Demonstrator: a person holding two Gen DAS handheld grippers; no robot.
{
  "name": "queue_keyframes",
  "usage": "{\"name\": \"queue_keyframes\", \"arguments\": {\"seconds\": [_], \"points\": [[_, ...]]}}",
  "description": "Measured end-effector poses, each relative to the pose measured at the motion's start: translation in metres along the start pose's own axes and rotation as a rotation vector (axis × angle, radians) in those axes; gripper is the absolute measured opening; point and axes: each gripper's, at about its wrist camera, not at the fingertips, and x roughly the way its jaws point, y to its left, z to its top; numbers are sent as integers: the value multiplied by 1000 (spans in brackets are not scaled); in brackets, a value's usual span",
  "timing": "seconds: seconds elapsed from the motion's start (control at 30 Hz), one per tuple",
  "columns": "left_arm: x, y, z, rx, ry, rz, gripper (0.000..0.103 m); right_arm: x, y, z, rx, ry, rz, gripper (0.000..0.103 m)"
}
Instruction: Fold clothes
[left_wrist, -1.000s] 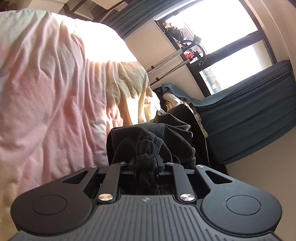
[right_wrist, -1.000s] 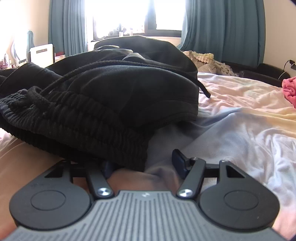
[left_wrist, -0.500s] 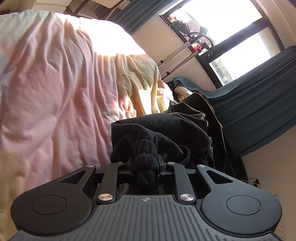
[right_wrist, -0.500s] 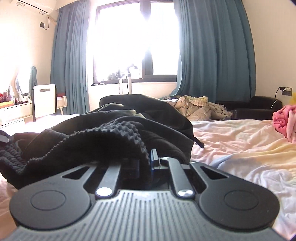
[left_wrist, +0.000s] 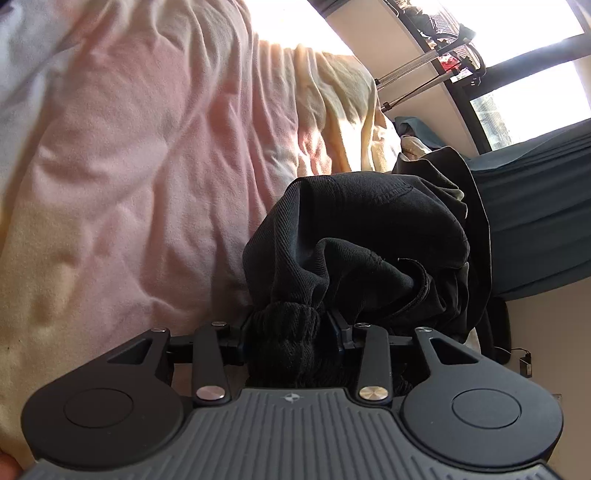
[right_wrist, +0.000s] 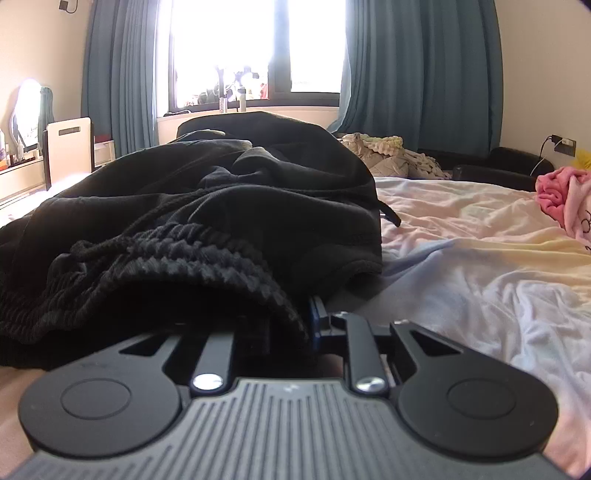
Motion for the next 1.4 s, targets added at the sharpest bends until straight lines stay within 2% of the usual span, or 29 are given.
{"name": "queue_keyframes", "arguments": {"seconds": [0.07,0.23,0.3,0.5,0.63,0.7,0.8,0.93,1.03,1.1,1.2,1.23,1.27,1.33,1.4], "points": [[-1,4,0,-16,12,-2,47,2,-3,-2,18,12,4,33],[-4,14,0,-88,29,-7,53,6,-6,-4,37,32,18,33],[-5,16,-1,-104,35,-6,57,11,-4,-6,28,57,22,41],[-2,20,-9,-130,61,11,64,20,-13,-8,78,91,48,44],[1,17,-13,-108,54,19,67,16,-16,-6,106,66,61,37],[3,19,-15,-126,64,2,68,10,-16,-3,115,34,63,27],[9,21,-19,-146,85,-16,68,-1,-18,7,145,-22,64,24],[16,23,-19,-159,73,-19,69,-13,-16,17,142,-80,58,21],[22,20,-17,-141,52,-18,69,-11,-13,13,95,-66,36,21],[26,17,-14,-119,37,-5,62,-4,-12,8,75,-28,21,22],[31,13,-9,-81,6,21,42,11,-18,1,106,77,36,23],[32,10,-7,-63,-6,23,30,12,-20,-1,116,79,42,23],[31,6,-6,-41,-20,29,25,10,-21,-1,123,70,47,23],[23,-5,-2,-7,-54,36,20,3,-20,0,109,38,58,22],[10,-17,7,14,-86,11,19,-8,-18,3,106,12,78,20]]}}
